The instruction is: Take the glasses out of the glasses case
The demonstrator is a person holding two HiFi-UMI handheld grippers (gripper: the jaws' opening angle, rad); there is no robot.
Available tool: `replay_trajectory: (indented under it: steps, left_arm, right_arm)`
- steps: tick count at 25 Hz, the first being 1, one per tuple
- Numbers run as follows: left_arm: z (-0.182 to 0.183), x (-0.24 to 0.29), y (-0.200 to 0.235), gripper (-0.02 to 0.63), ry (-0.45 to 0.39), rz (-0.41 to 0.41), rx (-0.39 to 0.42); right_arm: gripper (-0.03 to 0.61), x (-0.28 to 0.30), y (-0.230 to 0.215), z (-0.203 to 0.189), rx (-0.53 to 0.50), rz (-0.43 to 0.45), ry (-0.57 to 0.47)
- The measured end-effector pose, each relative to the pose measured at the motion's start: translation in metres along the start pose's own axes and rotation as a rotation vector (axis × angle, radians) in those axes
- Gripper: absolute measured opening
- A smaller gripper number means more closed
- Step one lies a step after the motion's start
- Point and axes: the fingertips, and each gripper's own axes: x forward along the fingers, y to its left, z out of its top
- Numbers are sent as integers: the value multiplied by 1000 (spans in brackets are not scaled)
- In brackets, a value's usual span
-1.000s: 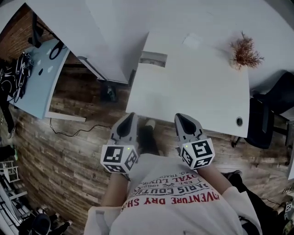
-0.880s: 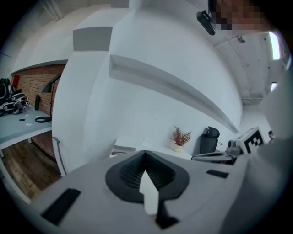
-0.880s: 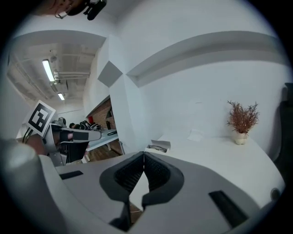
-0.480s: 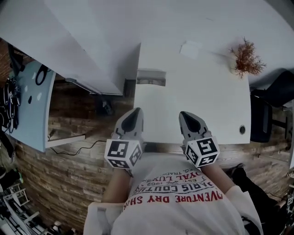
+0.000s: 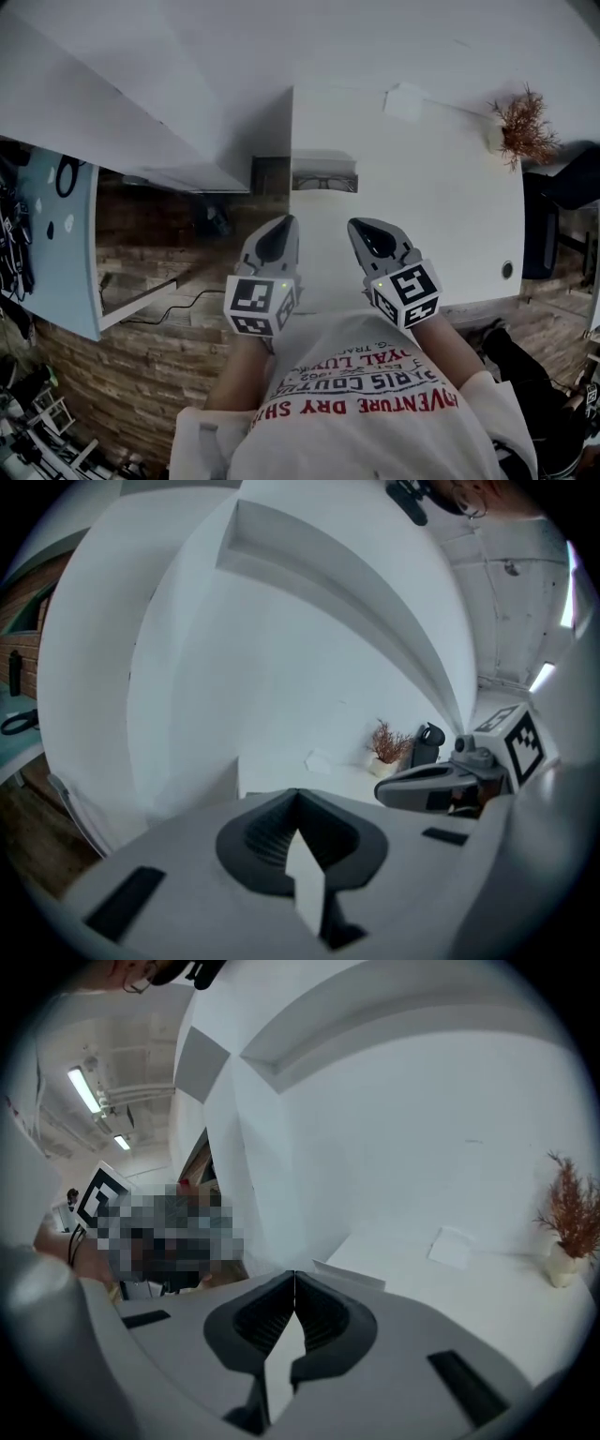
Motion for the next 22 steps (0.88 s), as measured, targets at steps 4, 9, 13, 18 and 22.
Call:
replay_trajectory:
  steps: [4, 9, 13, 18, 22]
  left_arm:
    - [-13, 15, 10, 2, 51, -3, -25]
    - [-26, 35, 18, 2, 89, 4, -48]
    - [-36, 49, 22, 2, 105, 23, -71]
    - [-44, 60, 29, 2, 125, 35, -63]
    - [-48, 67, 31, 2, 136, 40, -60]
  right_arm:
    - [12, 23, -9, -9, 7, 11, 75]
    - [14, 53, -26, -18, -31, 60, 164]
    - [23, 76, -46, -23, -117, 61, 210]
    - [92, 100, -60, -40, -143, 82, 292]
    - [106, 118, -62, -47, -150, 133, 368]
